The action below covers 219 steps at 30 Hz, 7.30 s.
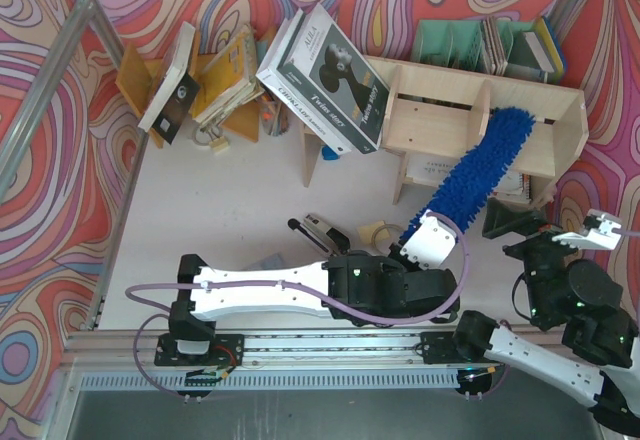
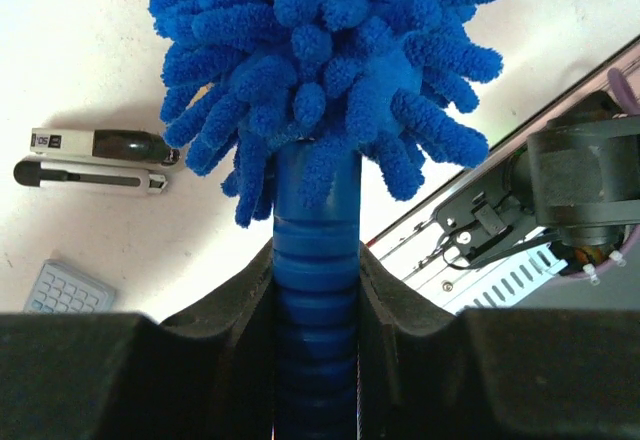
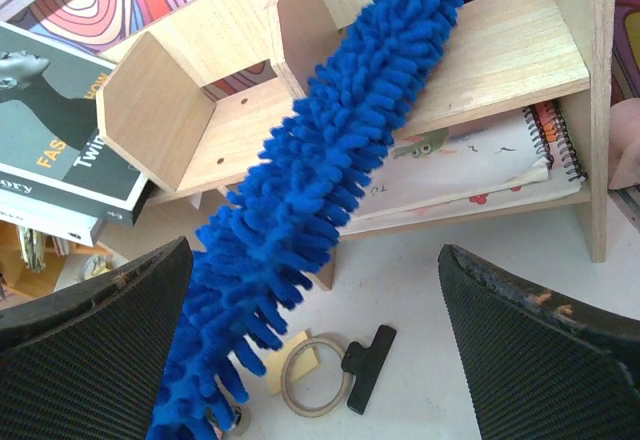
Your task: Dust the bookshelf with a duster
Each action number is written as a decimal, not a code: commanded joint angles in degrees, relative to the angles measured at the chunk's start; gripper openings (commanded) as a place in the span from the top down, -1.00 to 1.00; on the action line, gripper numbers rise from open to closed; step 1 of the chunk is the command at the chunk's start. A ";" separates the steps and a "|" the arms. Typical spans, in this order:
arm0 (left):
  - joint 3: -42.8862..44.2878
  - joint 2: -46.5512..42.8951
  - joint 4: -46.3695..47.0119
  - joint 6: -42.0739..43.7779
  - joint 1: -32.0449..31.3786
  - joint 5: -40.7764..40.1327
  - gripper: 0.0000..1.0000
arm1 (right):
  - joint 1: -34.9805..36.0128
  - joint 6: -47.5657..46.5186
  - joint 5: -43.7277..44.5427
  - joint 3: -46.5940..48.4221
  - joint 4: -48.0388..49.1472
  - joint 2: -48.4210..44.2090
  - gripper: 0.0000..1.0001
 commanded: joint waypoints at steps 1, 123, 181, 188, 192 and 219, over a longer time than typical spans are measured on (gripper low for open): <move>3.16 -2.08 1.18 1.41 -0.50 -5.59 1.00 | -0.05 -1.87 1.58 1.46 -0.55 -1.48 -0.97; 13.10 8.91 -14.13 -9.99 -2.52 -6.33 1.00 | -0.09 -3.69 2.99 -1.34 1.95 -5.34 -0.97; 15.56 7.28 -17.32 -14.57 -2.11 -18.47 1.00 | -0.11 -4.02 3.04 -1.59 2.29 -4.76 -0.97; 18.03 9.72 -18.94 -16.73 -3.95 -17.27 1.00 | -0.09 -3.97 2.99 -1.60 2.30 -5.04 -0.97; 20.46 10.19 -16.58 -12.84 -5.96 -20.99 1.00 | -0.09 -3.95 2.92 -1.57 2.25 -5.01 -0.97; -22.76 -18.43 6.23 1.14 -10.19 -17.55 1.00 | -0.07 -5.26 -1.76 -1.86 5.15 -3.31 -0.98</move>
